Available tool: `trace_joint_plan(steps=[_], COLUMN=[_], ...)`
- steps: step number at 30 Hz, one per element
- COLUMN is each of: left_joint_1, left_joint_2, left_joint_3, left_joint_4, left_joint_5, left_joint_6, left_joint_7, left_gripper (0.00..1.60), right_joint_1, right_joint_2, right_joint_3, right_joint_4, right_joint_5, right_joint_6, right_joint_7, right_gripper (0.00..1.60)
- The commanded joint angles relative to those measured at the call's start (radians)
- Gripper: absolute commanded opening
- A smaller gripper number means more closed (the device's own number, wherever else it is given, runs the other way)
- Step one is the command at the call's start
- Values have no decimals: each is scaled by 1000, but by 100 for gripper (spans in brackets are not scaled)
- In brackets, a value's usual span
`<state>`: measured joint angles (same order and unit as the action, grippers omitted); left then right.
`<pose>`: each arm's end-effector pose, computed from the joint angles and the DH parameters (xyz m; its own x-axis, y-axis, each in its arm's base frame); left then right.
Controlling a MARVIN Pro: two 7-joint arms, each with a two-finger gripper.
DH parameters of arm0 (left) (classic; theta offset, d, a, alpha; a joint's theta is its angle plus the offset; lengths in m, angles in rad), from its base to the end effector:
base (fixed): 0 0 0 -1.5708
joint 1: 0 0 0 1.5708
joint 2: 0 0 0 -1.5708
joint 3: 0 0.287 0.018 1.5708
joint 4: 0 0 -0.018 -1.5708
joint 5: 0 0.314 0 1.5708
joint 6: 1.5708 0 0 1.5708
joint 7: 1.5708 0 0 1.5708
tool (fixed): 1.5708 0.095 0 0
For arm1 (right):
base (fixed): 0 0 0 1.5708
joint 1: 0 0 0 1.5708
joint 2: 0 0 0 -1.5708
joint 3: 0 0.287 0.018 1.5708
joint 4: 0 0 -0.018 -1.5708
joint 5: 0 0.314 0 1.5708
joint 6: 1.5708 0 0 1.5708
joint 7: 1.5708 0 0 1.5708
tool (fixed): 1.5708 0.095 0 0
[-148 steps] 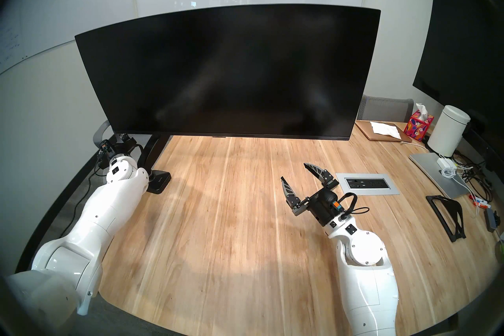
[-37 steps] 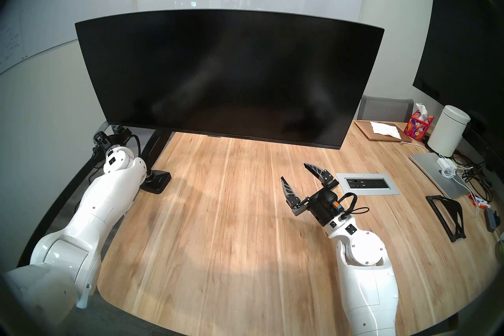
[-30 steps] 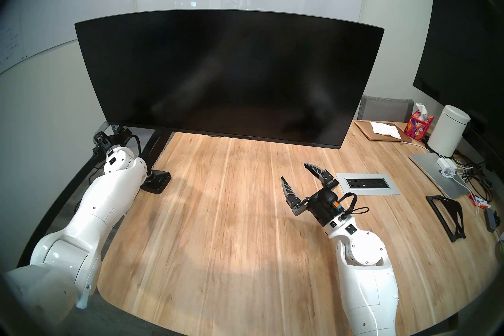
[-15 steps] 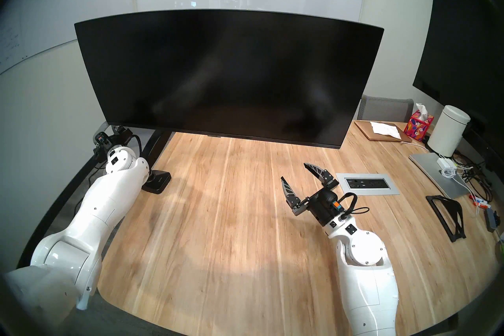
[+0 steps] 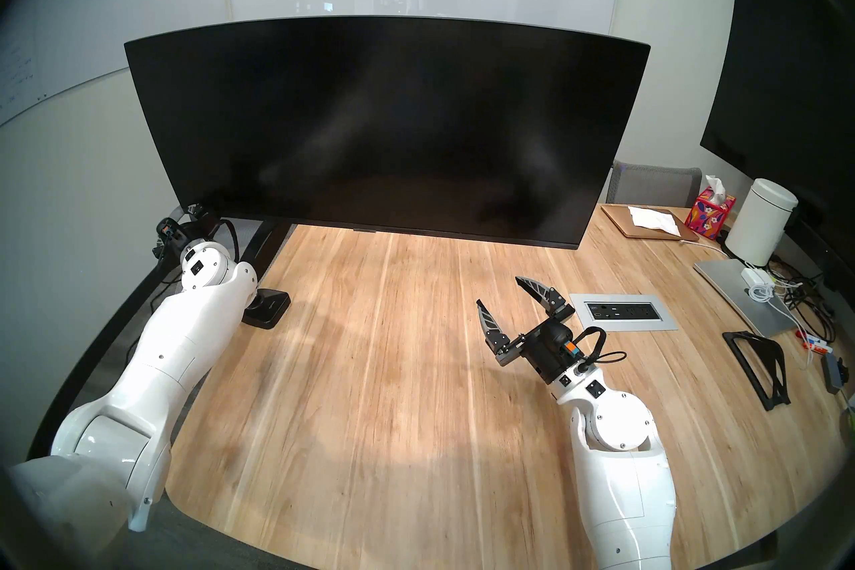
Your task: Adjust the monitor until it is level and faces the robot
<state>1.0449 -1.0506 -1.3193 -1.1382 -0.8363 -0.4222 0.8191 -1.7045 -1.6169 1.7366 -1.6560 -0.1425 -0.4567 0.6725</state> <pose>0.5134 0.2270 -0.2051 -0.4386 0.2327 0.8680 0.6594 -0.5730 0.4868 0.3651 0.0083 -0.2998 -0.3684 0.1714 0.9137 0.4446 -0.8307 0.3351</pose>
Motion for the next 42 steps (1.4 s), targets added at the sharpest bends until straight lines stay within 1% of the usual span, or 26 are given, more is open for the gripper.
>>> trace_joint_plan(steps=[1,2,3,4,6,12,13,16,17,19,20,23,24,25,26,27,28,29,30,31,34,35,37,40,41,42], left_joint_1=[40,48,68,73,111,204,211,269,267,308,305,344,344,357,353,387,387,391,426,436,455,464,486,515,533,533], left_joint_2=[22,21,24,22,27,33,35,51,59,69,70,86,86,88,86,96,96,98,106,107,106,114,113,123,130,130], left_joint_3=[-20,-22,-28,-30,-37,-39,-33,-28,-8,-4,7,24,24,25,31,31,31,38,40,44,46,55,52,66,75,75], left_joint_4=[-120,-125,-150,-150,-195,-279,-283,-345,-342,-388,-380,-434,-434,-455,-444,-497,-497,-496,-536,-539,-553,-549,-564,-568,-572,-572], left_joint_5=[37,41,40,43,52,107,115,169,202,252,279,357,357,374,401,432,432,458,488,510,528,563,554,603,622,622], left_joint_6=[-20,-24,-20,-25,-24,-56,-64,-81,-95,-106,-115,-129,-129,-131,-138,-132,-132,-137,-129,-129,-132,-137,-145,-159,-172,-172], left_joint_7=[81,96,117,127,173,274,291,328,340,356,369,393,393,406,414,439,439,445,467,478,493,496,496,482,466,466], left_gripper=[160,160,160,160,160,160,160,160,160,160,160,160,160,160,160,160,160,160,160,160,160,160,160,160,160,160], right_joint_1=[7,7,7,7,7,7,7,7,7,8,8,8,8,7,7,7,7,7,7,6,6,6,6,6,6,6], right_joint_2=[-1,-1,-1,-1,-1,-1,-1,-1,-1,-1,-1,-1,-1,-1,-1,-1,-1,-1,-1,-1,-1,-1,-1,-1,-1,-1], right_joint_3=[1,1,1,1,1,1,1,1,1,1,1,1,1,1,1,1,1,1,1,1,1,1,1,1,1,1], right_joint_4=[-22,-22,-22,-22,-21,-20,-20,-20,-20,-19,-19,-20,-20,-20,-20,-21,-21,-21,-22,-22,-22,-22,-23,-23,-23,-23], right_joint_5=[5,5,5,5,5,5,5,5,5,5,5,5,5,5,5,5,5,5,5,5,5,5,6,6,6,6], right_joint_6=[-3,-3,-3,-3,-3,-3,-3,-3,-3,-4,-4,-4,-4,-3,-3,-3,-3,-3,-3,-3,-2,-2,-2,-2,-2,-2], right_joint_7=[-1,-1,-1,-1,-1,-1,-1,-1,-1,-1,-1,-1,-1,-1,-1,-1,-1,-1,-1,-1,-1,-1,-1,-1,-1,-1], right_gripper=[160,160,160,160,160,160,160,160,160,160,160,160,160,160,160,160,160,160,160,160,160,160,160,160,160,160])
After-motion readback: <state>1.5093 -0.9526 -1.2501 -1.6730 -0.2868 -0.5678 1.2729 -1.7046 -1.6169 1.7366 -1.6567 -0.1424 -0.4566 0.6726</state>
